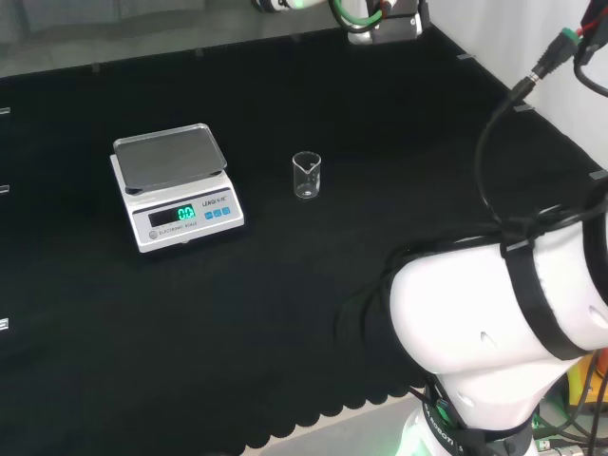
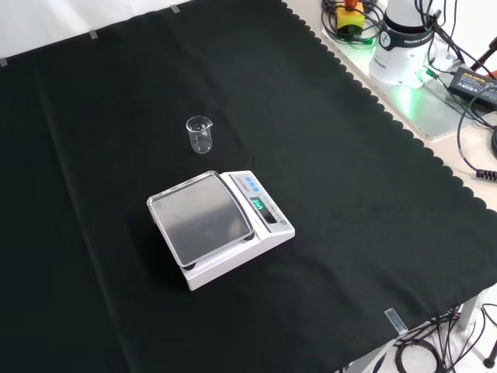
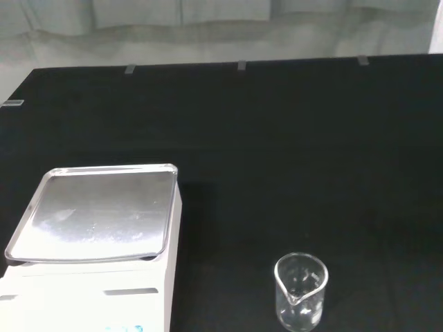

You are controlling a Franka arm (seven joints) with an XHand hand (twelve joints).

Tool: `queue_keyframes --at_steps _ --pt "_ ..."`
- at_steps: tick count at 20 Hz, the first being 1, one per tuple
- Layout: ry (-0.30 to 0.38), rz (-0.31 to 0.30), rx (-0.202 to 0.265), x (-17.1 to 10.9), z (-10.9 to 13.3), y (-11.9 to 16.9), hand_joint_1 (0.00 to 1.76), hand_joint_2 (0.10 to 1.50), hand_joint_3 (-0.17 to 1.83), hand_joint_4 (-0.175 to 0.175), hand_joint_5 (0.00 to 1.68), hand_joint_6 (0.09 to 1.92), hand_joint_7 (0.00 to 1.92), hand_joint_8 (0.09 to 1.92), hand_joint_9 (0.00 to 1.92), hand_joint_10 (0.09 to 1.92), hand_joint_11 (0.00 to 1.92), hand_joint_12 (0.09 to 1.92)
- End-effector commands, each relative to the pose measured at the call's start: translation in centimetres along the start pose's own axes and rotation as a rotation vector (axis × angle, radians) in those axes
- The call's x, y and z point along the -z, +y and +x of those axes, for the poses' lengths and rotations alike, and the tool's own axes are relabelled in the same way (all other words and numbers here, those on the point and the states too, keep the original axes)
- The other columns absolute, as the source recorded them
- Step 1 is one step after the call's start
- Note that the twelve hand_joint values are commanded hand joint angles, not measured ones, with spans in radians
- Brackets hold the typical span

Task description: Pick up the beaker.

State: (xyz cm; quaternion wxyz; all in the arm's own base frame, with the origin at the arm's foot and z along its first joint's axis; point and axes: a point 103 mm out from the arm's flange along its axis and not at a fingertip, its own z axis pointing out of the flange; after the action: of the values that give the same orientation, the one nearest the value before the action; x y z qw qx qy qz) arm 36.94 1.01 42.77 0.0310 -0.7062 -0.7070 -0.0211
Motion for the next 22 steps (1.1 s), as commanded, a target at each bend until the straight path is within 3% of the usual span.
queue_keyframes --at_steps 1,11,22 --pt "0.07 0.02 0.032 -3.6 -1.1 2.3 0.24 0.87 0.07 -0.042 0.02 0.09 0.0 0.52 0.0 0.65 0.01 1.49" --pt "0.161 0.092 0.049 -9.0 -2.5 6.3 0.25 0.88 0.07 -0.046 0.04 0.09 0.0 0.55 0.0 0.67 0.02 1.48" --pt "0.159 0.165 0.036 -14.4 -3.5 9.7 0.26 0.88 0.07 -0.054 0.07 0.09 0.0 0.56 0.0 0.67 0.02 1.48"
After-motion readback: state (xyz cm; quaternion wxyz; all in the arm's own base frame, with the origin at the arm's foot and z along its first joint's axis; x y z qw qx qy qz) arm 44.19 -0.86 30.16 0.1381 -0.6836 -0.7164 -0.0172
